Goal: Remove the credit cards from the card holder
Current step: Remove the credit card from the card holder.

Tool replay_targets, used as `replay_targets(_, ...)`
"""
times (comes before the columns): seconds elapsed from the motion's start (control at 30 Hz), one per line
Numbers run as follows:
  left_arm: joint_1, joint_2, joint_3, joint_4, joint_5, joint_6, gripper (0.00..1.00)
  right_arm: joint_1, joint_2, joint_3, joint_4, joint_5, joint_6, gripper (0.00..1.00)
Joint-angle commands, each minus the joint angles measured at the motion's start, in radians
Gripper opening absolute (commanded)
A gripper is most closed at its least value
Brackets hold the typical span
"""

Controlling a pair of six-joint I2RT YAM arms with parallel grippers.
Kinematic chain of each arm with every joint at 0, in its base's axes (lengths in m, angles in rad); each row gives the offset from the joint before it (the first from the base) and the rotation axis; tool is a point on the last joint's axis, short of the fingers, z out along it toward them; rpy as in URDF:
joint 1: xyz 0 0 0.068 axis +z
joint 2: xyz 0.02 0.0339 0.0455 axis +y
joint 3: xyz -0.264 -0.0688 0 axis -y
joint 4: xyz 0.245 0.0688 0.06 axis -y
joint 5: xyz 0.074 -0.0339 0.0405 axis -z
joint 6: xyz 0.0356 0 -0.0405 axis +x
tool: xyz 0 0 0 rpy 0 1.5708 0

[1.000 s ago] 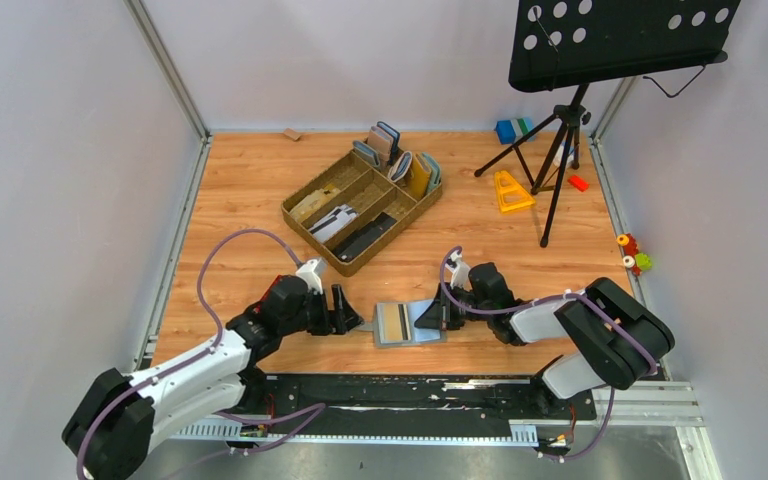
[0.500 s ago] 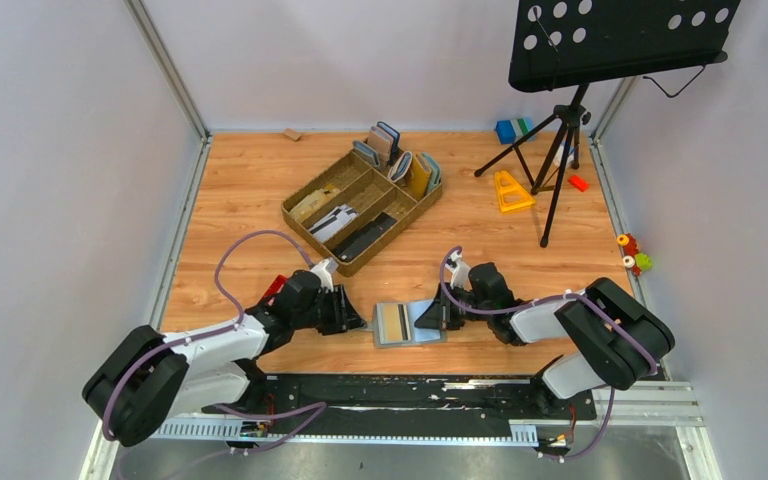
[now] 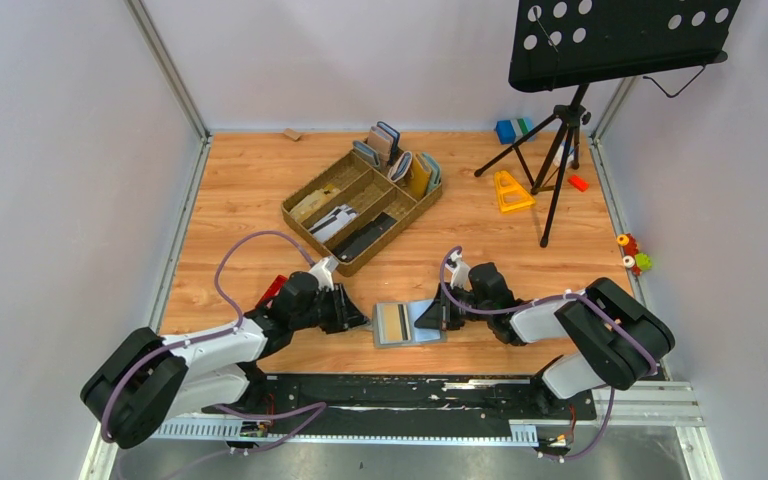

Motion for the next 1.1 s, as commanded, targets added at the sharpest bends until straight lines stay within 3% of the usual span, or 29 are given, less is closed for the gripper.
replay_targets(0.0,-0.008,-0.052,-0.012,0.097,0.009,-0.027,0.31,0.005,0.010,-0.003,-0.019,0.024,-0.026,0.00)
replay_targets(0.17,-0.012,-0.049,-0.026,0.136,0.013,-0.039,0.27,0.006,0.010,-0.001,-0.017,0.023,-0.024,0.00)
replay_targets(0.37,-0.020,-0.033,-0.023,0.148,0.023,-0.034,0.01,0.006,0.006,-0.006,-0.018,0.023,-0.023,0.00)
replay_targets(0.8,-0.037,-0.089,0.023,0.096,0.044,-0.018,0.00,0.019,-0.175,0.046,-0.223,0.044,-0.075,0.06)
replay_targets(1.07,-0.059,-0.096,0.047,0.087,0.042,-0.015,0.00,0.068,-0.245,0.063,-0.263,0.052,-0.106,0.24)
